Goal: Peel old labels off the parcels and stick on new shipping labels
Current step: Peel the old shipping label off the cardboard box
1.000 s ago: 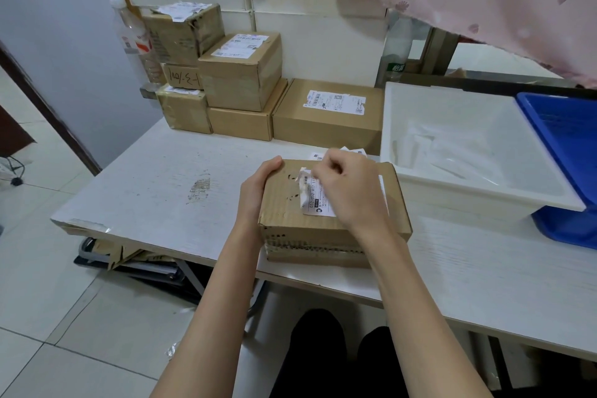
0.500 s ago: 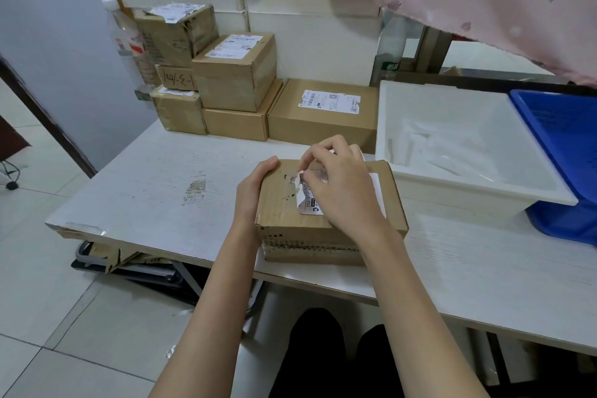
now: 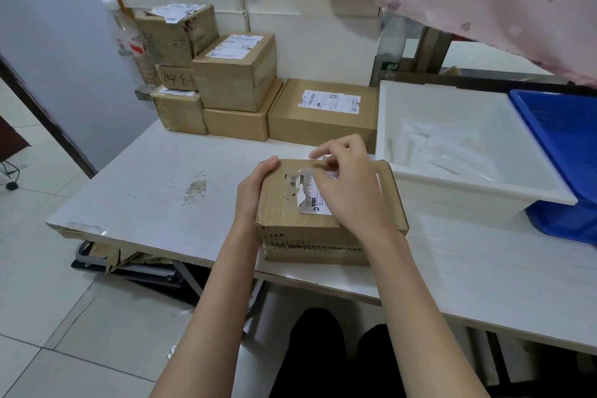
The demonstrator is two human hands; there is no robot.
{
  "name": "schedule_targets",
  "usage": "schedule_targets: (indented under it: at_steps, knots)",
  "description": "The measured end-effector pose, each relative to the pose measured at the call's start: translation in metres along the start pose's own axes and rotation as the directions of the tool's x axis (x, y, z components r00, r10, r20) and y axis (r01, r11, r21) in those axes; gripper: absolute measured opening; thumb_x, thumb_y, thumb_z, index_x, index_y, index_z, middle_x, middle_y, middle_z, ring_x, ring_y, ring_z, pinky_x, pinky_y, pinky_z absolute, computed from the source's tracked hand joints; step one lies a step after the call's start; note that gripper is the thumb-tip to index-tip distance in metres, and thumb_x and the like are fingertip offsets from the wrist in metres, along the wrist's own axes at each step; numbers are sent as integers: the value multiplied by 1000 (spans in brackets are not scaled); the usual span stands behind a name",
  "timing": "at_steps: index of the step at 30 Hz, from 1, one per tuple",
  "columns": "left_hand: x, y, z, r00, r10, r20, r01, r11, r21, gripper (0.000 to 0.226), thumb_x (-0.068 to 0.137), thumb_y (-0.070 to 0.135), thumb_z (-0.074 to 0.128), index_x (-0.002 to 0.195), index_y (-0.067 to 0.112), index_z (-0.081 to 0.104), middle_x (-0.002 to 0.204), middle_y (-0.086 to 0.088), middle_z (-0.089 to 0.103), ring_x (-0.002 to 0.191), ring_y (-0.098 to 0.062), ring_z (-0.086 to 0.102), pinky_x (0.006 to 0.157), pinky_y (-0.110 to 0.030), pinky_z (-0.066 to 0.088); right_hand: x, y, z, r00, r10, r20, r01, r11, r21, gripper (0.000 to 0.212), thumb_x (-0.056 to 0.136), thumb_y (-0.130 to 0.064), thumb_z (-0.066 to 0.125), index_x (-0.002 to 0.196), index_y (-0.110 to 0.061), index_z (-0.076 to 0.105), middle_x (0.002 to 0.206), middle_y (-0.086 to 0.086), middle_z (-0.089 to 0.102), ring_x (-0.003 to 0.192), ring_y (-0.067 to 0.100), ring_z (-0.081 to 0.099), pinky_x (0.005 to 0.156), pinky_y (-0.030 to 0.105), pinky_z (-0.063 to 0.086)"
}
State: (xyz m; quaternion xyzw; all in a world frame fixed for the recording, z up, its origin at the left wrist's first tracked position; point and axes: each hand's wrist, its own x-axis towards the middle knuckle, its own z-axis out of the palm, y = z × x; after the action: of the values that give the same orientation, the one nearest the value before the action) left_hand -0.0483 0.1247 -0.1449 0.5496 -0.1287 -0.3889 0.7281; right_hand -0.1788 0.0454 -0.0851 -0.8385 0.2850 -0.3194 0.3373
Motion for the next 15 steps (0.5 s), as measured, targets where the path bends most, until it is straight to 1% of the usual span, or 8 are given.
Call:
schedule_targets:
  at_steps: [2, 4, 6, 9, 11, 13, 15]
  knots:
    - [1, 0, 0, 1000, -5, -2, 5, 1000, -1, 41, 64, 49, 76, 87, 15, 69, 90, -9, 66, 84, -27, 61, 80, -42, 45, 0, 2, 3, 1000, -24, 11, 24, 998, -66, 6, 88, -12, 67, 90, -18, 67, 107, -6, 44, 102, 11, 51, 77, 19, 47]
    - [1, 1, 0, 1000, -10, -3, 10, 1000, 5, 52, 62, 51, 77, 95, 12, 69, 98, -12, 65, 90, -30, 60, 84, -44, 44, 1, 1, 4, 998, -52, 18, 54, 995, -80, 4, 88, -13, 66, 85, -16, 66, 106, -5, 44, 104, 12, 48, 79, 19, 45]
    - [0, 1, 0, 1000, -11, -11, 11, 1000, 3, 54, 60, 51, 78, 96, 11, 69, 99, -13, 65, 92, -31, 59, 85, -45, 43, 1, 0, 4, 996, -80, 39, 83, 992, -99, 6, 89, -13, 64, 84, -15, 63, 105, -5, 44, 104, 13, 45, 79, 18, 42]
    - [0, 2, 1, 1000, -12, -21, 12, 1000, -10, 49, 60, 49, 78, 91, 12, 70, 96, -12, 65, 91, -31, 59, 84, -44, 43, 1, -1, 6, 996, -77, 52, 81, 993, -81, 14, 89, -13, 59, 76, -15, 56, 99, -6, 44, 100, 16, 42, 85, 32, 47]
    - [0, 2, 1, 999, -20, -26, 20, 1000, -15, 51, 60, 50, 79, 92, 12, 70, 99, -13, 64, 92, -32, 58, 84, -45, 43, 0, -3, 6, 996, -71, 52, 74, 996, -56, 16, 89, -14, 58, 73, -15, 55, 94, -7, 43, 96, 16, 43, 85, 36, 48]
    - [0, 2, 0, 999, -24, -28, 23, 999, -23, 50, 60, 49, 80, 91, 12, 70, 98, -14, 63, 92, -32, 58, 84, -45, 43, -1, -4, 4, 996, -62, 60, 64, 998, -30, 15, 88, -12, 60, 75, -17, 55, 90, -8, 44, 93, 16, 45, 81, 33, 48]
    - [1, 1, 0, 999, -26, -24, 25, 999, -31, 48, 60, 49, 80, 89, 13, 69, 98, -14, 63, 91, -32, 58, 84, -45, 43, -2, -5, 2, 997, -52, 49, 53, 998, -37, 12, 86, -7, 58, 80, -17, 58, 87, -8, 44, 90, 14, 47, 75, 27, 45]
